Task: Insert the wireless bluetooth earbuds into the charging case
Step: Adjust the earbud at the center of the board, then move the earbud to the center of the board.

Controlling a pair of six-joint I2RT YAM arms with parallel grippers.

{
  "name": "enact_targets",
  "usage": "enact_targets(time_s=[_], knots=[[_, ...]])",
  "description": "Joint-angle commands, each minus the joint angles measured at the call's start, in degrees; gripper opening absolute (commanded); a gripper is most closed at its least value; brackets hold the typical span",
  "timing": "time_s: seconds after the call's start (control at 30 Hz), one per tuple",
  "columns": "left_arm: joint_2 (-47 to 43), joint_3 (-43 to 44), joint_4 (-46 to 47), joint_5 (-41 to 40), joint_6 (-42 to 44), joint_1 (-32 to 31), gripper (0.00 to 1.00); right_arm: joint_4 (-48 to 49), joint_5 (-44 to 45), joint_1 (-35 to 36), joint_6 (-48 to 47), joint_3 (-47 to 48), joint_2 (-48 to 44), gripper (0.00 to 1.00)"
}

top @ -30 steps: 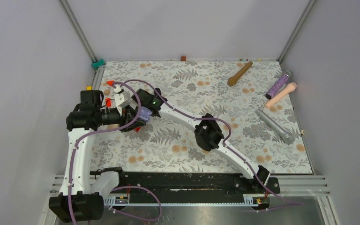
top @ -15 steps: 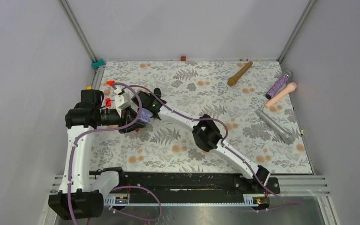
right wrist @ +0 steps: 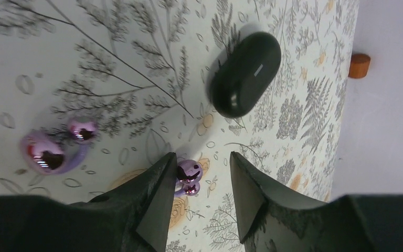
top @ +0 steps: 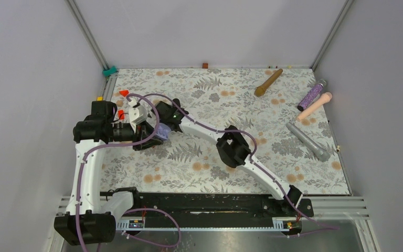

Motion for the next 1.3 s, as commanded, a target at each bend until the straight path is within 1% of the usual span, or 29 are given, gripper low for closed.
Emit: enact_targets(time_s=[0.0,0.07,0.17,0.37,0.53,0.6,0.7,0.8,0.9,0.97,1.07,1.17,1.27], knots=[[-0.69,2.08,0.11,3.06,1.96,0.54,0.0,-6.93,-2.68,-2.63,5.51,-1.17,-2.43,0.5],[-0.88,2.06,0.12,3.1,1.93,0.69,0.0,-8.42,-3.37,-3.17,6.79,-1.27,-2.88,0.48],[-1.08,1.99,0.12,3.05,1.98,0.96,0.0,-10.6,-4.62,-4.35,9.15,-2.0,-4.06,0.43],[-1.41,1.64,0.12,3.14,2.26,1.42,0.0,-16.02,-8.19,-7.67,15.73,-4.93,-7.01,0.37],[-1.71,1.39,0.16,3.74,2.29,1.95,0.0,-17.76,-11.73,-10.7,19.17,-13.32,-12.2,0.3],[-1.84,1.28,0.15,3.97,2.5,2.26,0.0,-17.79,-11.93,-11.41,19.64,-17.23,-14.57,0.29],[-2.09,1.06,0.21,4.44,2.67,2.77,0.0,-15.56,-12.92,-12.38,19.98,-24.11,-18.65,0.28],[-2.37,0.82,0.18,4.86,2.86,3.29,0.0,-11.06,-12.57,-12.84,19.47,-30.62,-23.4,0.27],[-2.65,0.62,0.18,5.27,2.85,3.92,0.0,-9.95,-13.54,-13.07,19.42,-33.73,-26.93,0.27],[-2.84,0.52,0.24,5.48,2.85,4.21,0.0,-10.05,-15.09,-13.09,19.56,-34.46,-28.93,0.28],[-2.93,0.45,0.24,5.67,2.96,4.58,0.0,-11.62,-17.07,-13.06,20.5,-32.73,-30.83,0.29],[-2.93,0.46,0.2,5.76,2.91,5.23,0.0,-15.07,-17.05,-13.06,21.83,-29.31,-30.92,0.29],[-3.1,0.39,0.22,6.02,2.92,5.8,0.0,-16.92,-15.88,-13.29,23.18,-28.88,-31.3,0.29]])
